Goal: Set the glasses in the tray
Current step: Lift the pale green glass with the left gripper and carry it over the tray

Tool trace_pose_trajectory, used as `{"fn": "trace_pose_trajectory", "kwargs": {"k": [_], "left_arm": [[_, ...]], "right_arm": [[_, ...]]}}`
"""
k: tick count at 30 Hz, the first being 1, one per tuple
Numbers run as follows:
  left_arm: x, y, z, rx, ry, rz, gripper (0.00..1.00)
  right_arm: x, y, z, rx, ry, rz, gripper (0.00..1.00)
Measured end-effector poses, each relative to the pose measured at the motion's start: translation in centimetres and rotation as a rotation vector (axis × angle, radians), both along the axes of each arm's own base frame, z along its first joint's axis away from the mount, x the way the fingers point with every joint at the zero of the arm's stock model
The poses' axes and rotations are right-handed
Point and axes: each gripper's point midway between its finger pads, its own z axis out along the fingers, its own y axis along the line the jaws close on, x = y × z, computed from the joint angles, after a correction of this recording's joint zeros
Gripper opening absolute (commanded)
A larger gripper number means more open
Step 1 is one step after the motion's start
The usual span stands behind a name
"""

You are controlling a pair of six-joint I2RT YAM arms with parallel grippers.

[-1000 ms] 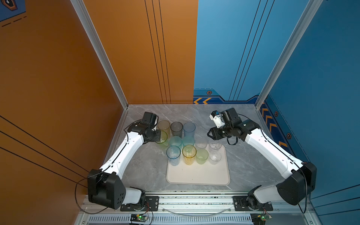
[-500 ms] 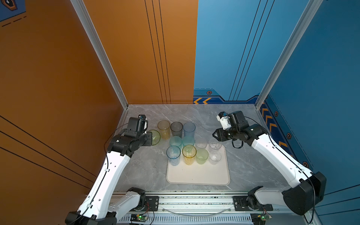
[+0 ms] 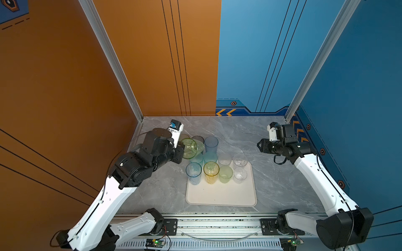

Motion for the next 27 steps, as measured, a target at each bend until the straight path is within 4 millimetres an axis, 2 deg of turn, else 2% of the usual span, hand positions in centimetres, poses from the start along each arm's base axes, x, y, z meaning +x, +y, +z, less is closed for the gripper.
{"fn": "trace_pose_trajectory", "kwargs": {"k": [8,12,17,21,27], "left_arm": [[-1.0,-11.6,-2.3,0.069,0.085,-0.349,0.00],[-2.5,-16.1,-3.8,0.091,0.131,-0.513,0.00],[-4.5,-20.7,-6.1,0.167,0.170,-0.673,0.00],[-5.8,-23.8,-8.7,0.252,0.195,-0.770,0.00],[-6.2,-26.2,-13.3,0.372,0.259,-0.838,0.00]], "right_arm": [[0.5,-0.1,0.1,0.018,-0.014,-0.012,0.48],[1.1,-0.7,-0.6,0.032,0.006,-0.029,0.48],[1.4,-1.0,-1.3,0.034,0.027,-0.039,0.48],[1.7,-1.4,-1.6,0.043,0.033,-0.047,0.48],[1.9,-1.3,-2.0,0.056,0.047,-0.043,0.48]]}}
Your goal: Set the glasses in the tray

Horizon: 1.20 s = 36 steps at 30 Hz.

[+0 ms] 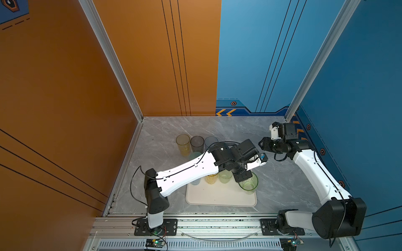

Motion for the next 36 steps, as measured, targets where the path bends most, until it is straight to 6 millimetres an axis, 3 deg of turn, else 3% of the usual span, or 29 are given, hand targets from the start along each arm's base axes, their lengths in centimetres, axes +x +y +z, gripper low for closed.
{"fn": "trace_pose_trajectory", "kwargs": {"k": [5,8,19,24,36], "left_arm": [[0.3,-0.9,-3.0,0.068,0.020,-0.023,0.00],[0.3,-1.2,-3.7,0.088,0.026,-0.032,0.00],[-0.5,-3.3,-5.7,0.122,0.019,-0.097,0.00],[-0.5,-3.6,-7.0,0.146,0.024,-0.108,0.00],[-0.2,-4.1,-7.9,0.161,0.021,-0.112,0.00]], "right_arm": [[0.3,0.3,0.0,0.013,-0.005,0.010,0.48],[0.4,0.3,-0.1,0.014,-0.006,0.011,0.48],[0.6,0.3,-0.3,0.016,-0.001,0.011,0.48],[0.6,0.0,-0.3,0.017,-0.001,0.003,0.48],[0.6,0.0,-0.6,0.030,0.001,0.004,0.48]]}}
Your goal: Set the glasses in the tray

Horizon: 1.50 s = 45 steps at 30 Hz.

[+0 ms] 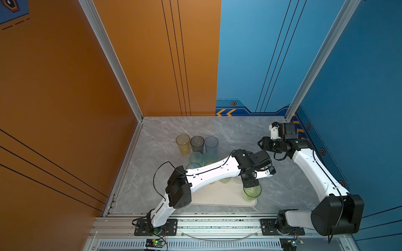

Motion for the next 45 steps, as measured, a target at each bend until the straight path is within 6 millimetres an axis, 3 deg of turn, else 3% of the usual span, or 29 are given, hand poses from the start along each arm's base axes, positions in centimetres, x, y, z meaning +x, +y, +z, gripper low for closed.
{"fn": "trace_pose_trajectory", "kwargs": {"k": [16,33,38,45], "left_arm": [[0.3,-0.7,-1.4,0.042,0.008,-0.023,0.00],[0.3,-0.8,-1.5,0.060,0.016,-0.024,0.00],[0.3,-0.8,-1.5,0.062,0.016,-0.024,0.16],[0.3,-0.7,-1.9,0.074,0.021,-0.024,0.19]], "right_arm": [[0.1,-0.4,-0.7,0.008,0.007,-0.009,0.48],[0.4,-0.6,-1.1,0.022,0.013,-0.010,0.48],[0.4,-0.5,-1.1,0.025,0.013,-0.008,0.48],[0.4,-0.5,-1.1,0.027,0.015,-0.006,0.48]]}}
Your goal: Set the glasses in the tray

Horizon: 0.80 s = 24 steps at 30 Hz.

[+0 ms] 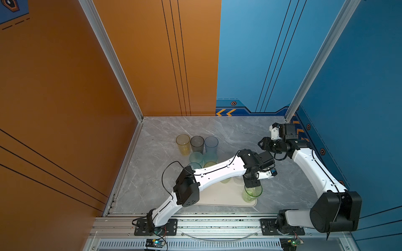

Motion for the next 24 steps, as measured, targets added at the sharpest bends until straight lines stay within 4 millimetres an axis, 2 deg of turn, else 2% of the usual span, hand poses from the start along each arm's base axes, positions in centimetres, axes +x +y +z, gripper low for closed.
{"fn": "trace_pose_trajectory", "kwargs": {"k": [6,24], "left_arm": [[-0.01,0.05,-0.05,0.003,0.001,0.000,0.22],[0.13,0.12,0.05,0.002,-0.002,0.004,0.23]], "right_arm": [[0.00,0.01,-0.02,0.001,0.001,0.000,0.48],[-0.05,0.27,0.01,0.012,0.002,0.010,0.48]]}}
